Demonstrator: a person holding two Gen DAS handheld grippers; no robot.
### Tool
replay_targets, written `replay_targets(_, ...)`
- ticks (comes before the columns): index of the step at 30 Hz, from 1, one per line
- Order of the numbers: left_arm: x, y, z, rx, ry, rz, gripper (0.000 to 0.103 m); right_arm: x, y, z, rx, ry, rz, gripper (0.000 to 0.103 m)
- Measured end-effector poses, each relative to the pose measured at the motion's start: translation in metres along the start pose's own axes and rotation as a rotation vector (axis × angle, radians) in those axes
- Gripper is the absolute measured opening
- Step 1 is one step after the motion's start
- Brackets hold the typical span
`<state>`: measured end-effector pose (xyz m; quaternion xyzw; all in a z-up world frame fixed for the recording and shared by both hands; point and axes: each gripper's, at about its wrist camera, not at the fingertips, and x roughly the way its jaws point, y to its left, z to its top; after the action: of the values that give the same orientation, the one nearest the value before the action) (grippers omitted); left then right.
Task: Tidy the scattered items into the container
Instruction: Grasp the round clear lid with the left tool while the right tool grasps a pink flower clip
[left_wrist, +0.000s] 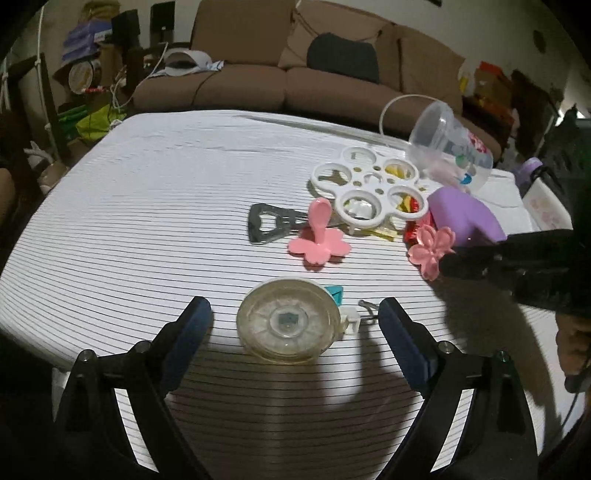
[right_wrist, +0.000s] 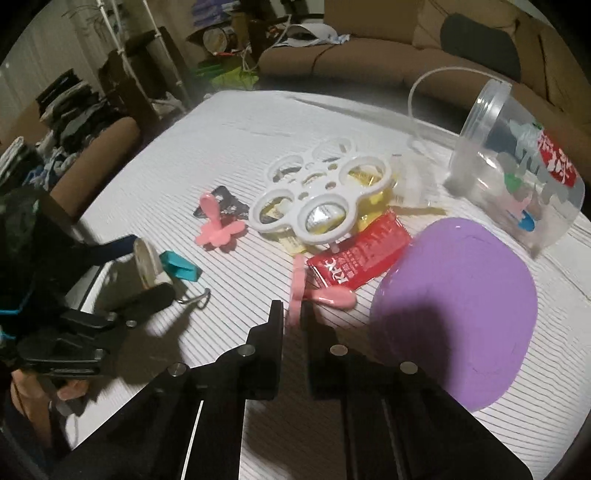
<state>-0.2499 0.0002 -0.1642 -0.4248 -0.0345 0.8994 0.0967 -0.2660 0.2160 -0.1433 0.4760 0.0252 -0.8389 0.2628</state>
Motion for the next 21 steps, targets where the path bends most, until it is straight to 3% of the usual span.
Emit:
replay_targets(1,0.0,0.0,0.0,-0.001,0.004,-0.005,0.088,-0.003,-0.002,0.0,0.014,-0.009,0.015,0.008)
replay_targets(4,0.001,0.002,0.0,-0.024,0.008,-0.031,0.061,-0.01,-0.006,0.0,0.035,-0.024,0.07,0.007)
replay_targets(5,0.002,0.005,0.0,-0.039,0.016,-0.047,0.059,-0.013,-0.007,0.0,0.041,-0.03,0.079,0.007)
replay_targets(12,-0.003,0.013,0.002,-0.075,-0.006,-0.051,0.058,-0.022,-0.011,-0.002,0.068,-0.038,0.061,0.009)
replay_targets(13,-0.005,0.013,0.003,-0.074,-0.014,-0.045,0.058,-0.023,-0.012,-0.001,0.083,-0.048,0.054,0.017)
replay_targets(14,-0.008,0.013,0.005,-0.077,-0.024,-0.046,0.058,-0.023,-0.016,-0.001,0.107,-0.062,0.047,0.034)
replay_targets(15,-0.01,0.014,0.006,-0.085,-0.034,-0.05,0.058,-0.026,-0.02,-0.001,0.127,-0.078,0.038,0.044)
replay_targets(16,-0.012,0.015,0.007,-0.093,-0.041,-0.051,0.058,-0.027,-0.022,-0.001,0.142,-0.096,0.028,0.063)
replay_targets(17,-0.015,0.016,0.009,-0.099,-0.048,-0.048,0.058,-0.028,-0.025,-0.001,0.152,-0.115,0.02,0.071)
replay_targets(21,-0.023,0.015,0.013,-0.095,-0.067,-0.031,0.058,-0.013,-0.02,-0.001,0.133,-0.099,0.05,0.071)
